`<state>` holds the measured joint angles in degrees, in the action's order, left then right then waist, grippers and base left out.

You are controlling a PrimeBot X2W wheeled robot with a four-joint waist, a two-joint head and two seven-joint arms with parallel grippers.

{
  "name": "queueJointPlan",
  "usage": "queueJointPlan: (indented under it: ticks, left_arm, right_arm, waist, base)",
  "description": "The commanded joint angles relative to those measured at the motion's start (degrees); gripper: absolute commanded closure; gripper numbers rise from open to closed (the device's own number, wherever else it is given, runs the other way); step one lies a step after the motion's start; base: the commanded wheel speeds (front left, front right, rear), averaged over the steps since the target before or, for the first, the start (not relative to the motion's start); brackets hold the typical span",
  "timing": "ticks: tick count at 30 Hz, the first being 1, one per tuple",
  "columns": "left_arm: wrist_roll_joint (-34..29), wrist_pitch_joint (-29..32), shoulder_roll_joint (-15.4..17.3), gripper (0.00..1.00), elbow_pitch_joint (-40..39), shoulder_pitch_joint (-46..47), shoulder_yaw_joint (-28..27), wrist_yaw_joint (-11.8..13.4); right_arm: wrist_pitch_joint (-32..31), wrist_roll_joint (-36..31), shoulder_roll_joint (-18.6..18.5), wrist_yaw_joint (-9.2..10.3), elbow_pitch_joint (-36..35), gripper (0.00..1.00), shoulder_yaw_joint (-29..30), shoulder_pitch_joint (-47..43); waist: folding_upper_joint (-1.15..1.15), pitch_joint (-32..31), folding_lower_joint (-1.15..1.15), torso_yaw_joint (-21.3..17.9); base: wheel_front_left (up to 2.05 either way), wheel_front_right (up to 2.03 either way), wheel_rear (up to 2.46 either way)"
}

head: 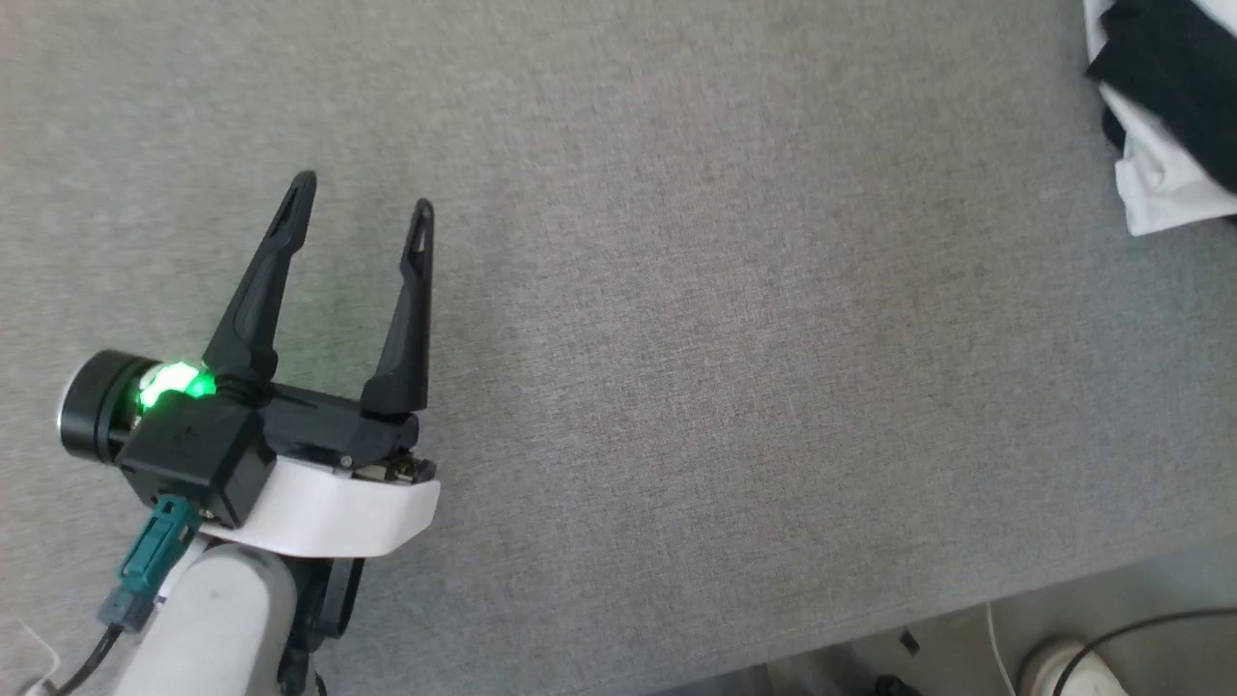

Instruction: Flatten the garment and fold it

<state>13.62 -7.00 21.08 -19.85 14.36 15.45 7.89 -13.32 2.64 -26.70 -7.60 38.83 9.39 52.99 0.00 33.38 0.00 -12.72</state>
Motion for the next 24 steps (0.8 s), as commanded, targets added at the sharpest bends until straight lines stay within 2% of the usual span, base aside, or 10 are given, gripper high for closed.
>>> queueJointPlan:
  ticks: [1,7,14,18,24]
  left_arm:
    - [0.28,-0.71,-0.34,0.0,0.46,-0.42,-0.19,0.36]
    - [2.74,-4.55,-2.53,0.0,4.41,-2.39,-1.3,1.3]
    - [4.74,-6.46,-4.36,0.0,7.58,-5.85,-1.85,1.84]
    - [4.29,-7.25,-4.84,0.0,9.51,-8.09,-2.22,2.5]
    - [3.77,-7.73,-5.64,0.0,12.01,-10.68,-1.65,2.4]
  right_arm:
    - [0.55,0.27,0.36,0.11,0.1,0.0,0.37,-0.98]
    - [3.23,3.3,2.21,0.11,-2.56,0.0,1.3,-6.31]
    - [5.89,6.65,5.97,0.11,-11.12,0.0,-0.16,-17.24]
    - [7.24,7.48,9.2,0.11,-16.87,0.0,-1.6,-25.4]
    - [10.3,6.23,15.19,0.11,-24.78,0.0,-0.18,-36.41]
  waist:
    - [0.0,-2.58,0.0,1.49]
    - [0.0,-7.58,0.0,3.66]
    - [0.0,-14.26,0.0,6.13]
    - [0.0,-18.23,0.0,7.59]
    - [0.0,-22.99,0.0,9.94]
  base:
    - [0.0,0.0,0.0]
    - [0.0,0.0,0.0]
    - [0.0,0.0,0.0]
    - [0.0,0.0,0.0]
    - [0.0,0.0,0.0]
